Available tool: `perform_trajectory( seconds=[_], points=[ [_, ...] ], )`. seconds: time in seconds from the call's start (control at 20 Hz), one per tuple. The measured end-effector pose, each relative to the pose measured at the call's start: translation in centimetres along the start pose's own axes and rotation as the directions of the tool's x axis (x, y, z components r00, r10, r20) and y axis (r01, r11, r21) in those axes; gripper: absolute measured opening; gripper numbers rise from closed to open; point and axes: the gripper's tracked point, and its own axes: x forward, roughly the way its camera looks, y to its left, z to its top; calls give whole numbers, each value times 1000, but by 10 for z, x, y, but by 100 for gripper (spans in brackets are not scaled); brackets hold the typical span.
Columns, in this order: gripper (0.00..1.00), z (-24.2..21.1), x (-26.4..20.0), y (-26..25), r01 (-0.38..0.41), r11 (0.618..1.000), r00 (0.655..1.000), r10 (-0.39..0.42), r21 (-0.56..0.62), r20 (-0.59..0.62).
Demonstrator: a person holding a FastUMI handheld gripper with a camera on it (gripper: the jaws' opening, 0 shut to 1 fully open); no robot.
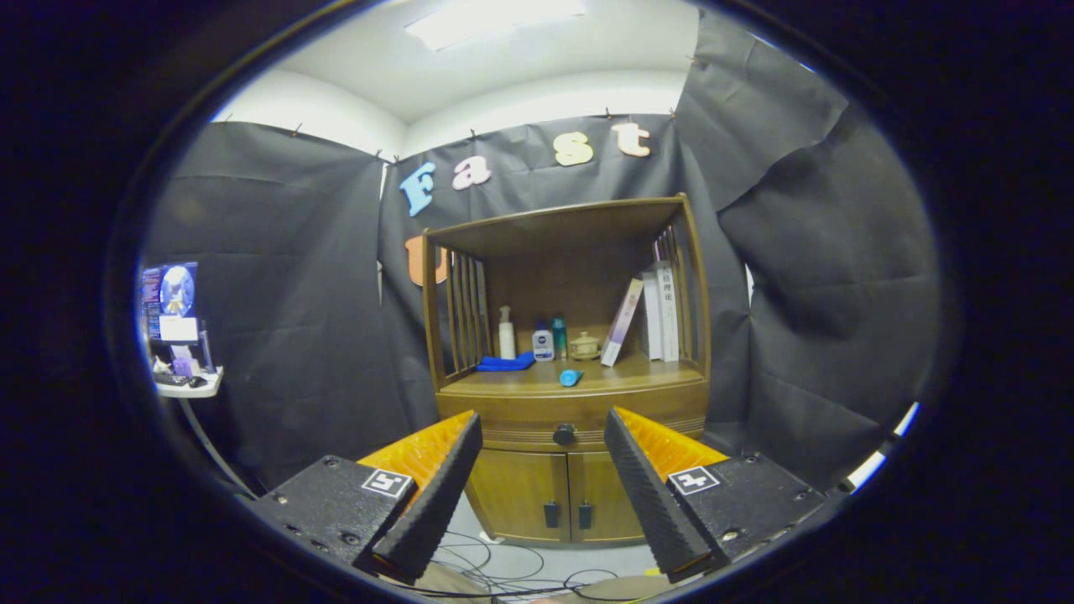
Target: Pull open the drawer, take out the items inside it, and place them on the countertop above the cabinet.
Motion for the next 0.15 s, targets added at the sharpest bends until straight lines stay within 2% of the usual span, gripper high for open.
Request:
perform_trajectory(
  seconds=[0.15],
  points=[
    [96,8,-2,4,-11,1000,1000,11,-1,19]
  ],
)
